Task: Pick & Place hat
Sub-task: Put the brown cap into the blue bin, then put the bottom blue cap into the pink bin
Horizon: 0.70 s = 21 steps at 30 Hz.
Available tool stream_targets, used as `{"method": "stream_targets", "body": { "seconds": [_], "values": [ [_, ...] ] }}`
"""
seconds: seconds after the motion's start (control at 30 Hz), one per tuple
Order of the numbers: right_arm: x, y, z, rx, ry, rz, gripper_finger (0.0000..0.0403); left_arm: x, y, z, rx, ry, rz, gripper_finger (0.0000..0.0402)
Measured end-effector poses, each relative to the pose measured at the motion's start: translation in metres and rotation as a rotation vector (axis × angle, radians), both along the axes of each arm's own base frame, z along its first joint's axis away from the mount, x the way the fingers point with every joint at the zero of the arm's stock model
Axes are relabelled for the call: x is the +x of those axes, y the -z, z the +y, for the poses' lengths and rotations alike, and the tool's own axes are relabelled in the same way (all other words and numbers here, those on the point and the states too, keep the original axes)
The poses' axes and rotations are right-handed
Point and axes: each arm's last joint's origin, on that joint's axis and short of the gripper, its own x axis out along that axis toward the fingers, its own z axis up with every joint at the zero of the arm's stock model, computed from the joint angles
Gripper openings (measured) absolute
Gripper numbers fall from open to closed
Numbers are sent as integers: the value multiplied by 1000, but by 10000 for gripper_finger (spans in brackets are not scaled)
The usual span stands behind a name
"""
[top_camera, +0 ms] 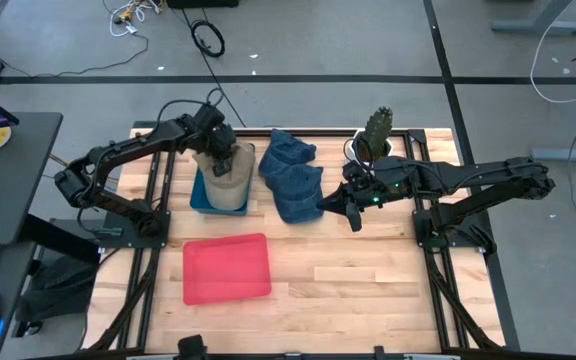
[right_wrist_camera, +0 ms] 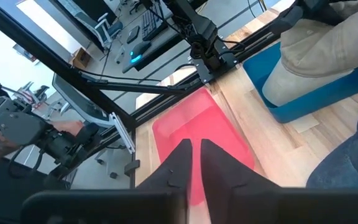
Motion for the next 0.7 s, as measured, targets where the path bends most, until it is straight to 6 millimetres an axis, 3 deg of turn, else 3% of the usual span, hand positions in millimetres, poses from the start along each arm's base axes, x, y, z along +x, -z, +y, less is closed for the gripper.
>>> {"method": "stream_targets", "body": {
  "seconds": [0.33,0.7],
  "values": [
    [-1,4,-1,18,27,48,105,-1,-4,-4,35,-12,26,237],
    [-3,9,-7,56,145,100,179,-10,-40,-25,161,3,-85,254]
  ]
}}
